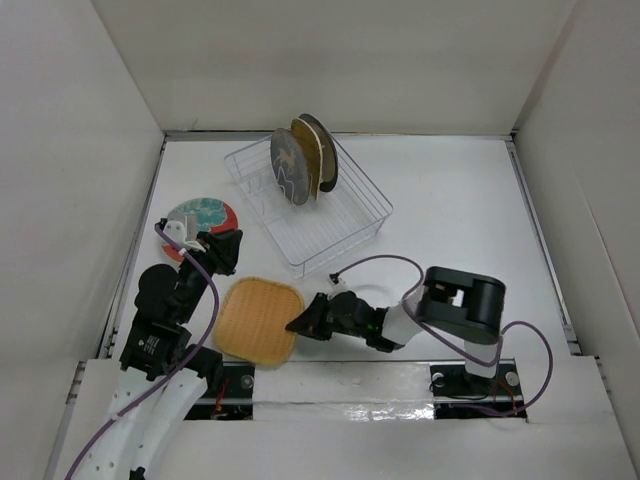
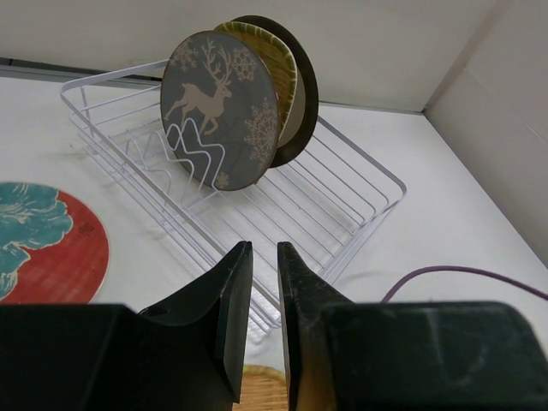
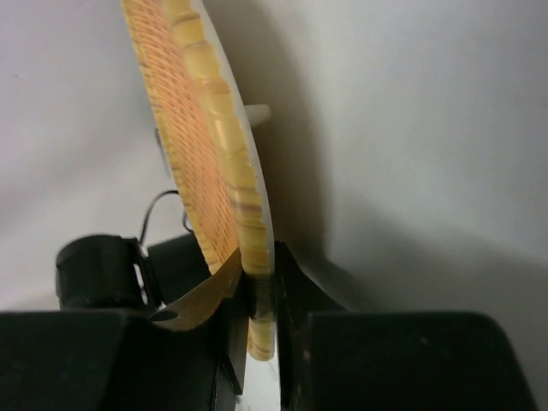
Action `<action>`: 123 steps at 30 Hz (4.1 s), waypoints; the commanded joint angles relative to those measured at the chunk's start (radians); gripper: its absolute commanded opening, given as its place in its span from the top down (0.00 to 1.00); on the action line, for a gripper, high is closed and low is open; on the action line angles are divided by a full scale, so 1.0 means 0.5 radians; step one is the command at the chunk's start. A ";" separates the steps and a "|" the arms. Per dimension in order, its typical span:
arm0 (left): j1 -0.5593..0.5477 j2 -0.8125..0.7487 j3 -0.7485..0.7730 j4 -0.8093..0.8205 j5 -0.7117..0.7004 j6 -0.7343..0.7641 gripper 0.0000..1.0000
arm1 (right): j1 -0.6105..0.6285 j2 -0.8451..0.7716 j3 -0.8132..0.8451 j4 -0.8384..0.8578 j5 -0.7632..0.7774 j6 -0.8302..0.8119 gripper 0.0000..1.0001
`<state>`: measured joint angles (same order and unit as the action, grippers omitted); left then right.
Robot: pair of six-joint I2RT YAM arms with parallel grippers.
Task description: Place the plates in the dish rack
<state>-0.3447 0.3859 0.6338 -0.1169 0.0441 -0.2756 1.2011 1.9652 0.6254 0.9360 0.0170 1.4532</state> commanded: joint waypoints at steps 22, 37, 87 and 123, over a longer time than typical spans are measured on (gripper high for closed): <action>0.008 -0.131 -0.007 0.099 -0.153 -0.023 0.83 | -0.671 -0.551 1.392 -0.562 1.067 -2.329 1.00; 0.008 -0.002 -0.007 0.105 -0.137 -0.010 0.82 | -0.703 0.395 2.366 -0.399 1.242 -3.136 1.00; 0.140 0.749 -0.071 0.222 -0.797 -1.038 1.00 | -0.546 -0.954 0.915 -0.961 0.488 -1.990 1.00; 1.456 1.790 -0.635 1.191 0.004 -1.562 0.46 | -0.420 -1.706 0.142 -1.068 0.132 -1.974 0.34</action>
<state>0.3813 1.2533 0.3344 0.3859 0.0139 -1.0138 1.0050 1.1397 0.7166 0.3309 0.1036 0.4484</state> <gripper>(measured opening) 0.547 0.665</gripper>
